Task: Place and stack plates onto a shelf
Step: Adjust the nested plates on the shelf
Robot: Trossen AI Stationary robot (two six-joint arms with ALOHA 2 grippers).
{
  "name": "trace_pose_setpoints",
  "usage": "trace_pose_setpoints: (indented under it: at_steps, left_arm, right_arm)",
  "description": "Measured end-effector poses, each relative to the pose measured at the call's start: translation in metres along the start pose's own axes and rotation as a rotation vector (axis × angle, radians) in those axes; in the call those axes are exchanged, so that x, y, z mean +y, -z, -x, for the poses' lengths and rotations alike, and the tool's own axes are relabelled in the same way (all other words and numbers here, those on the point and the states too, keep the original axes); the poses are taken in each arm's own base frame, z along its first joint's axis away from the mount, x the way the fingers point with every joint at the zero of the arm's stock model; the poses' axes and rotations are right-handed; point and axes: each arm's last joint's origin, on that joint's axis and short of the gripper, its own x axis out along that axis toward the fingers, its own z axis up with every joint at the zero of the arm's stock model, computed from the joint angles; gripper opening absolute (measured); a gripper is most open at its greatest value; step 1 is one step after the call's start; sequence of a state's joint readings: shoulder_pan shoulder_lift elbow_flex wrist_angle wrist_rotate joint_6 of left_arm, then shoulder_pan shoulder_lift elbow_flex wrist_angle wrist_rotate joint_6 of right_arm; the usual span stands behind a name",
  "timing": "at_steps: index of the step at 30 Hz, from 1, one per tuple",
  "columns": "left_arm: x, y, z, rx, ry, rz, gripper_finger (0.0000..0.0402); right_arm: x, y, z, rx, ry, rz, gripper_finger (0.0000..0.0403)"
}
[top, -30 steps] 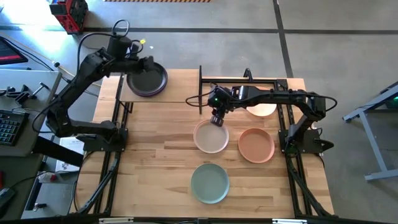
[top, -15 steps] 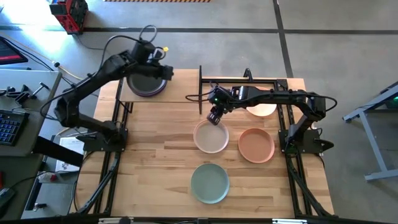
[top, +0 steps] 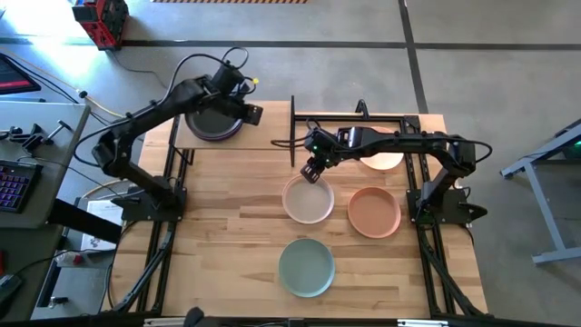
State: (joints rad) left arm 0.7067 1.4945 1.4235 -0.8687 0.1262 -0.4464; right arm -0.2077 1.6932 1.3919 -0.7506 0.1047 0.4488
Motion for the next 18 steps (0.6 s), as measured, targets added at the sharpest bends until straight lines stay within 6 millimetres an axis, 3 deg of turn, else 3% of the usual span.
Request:
trace_pose_setpoints:
  at_steps: [6,18]
  left_arm:
    - [0.007,0.002,-0.012,0.052,-0.088,0.001,0.0101]
    - [0.015,0.004,-0.013,0.074,-0.202,0.013,0.0101]
  right_arm:
    - [0.0,0.0,0.0,0.0,0.0,0.0,0.0126]
    - [0.0,0.0,0.0,-0.002,0.001,0.001,0.0126]
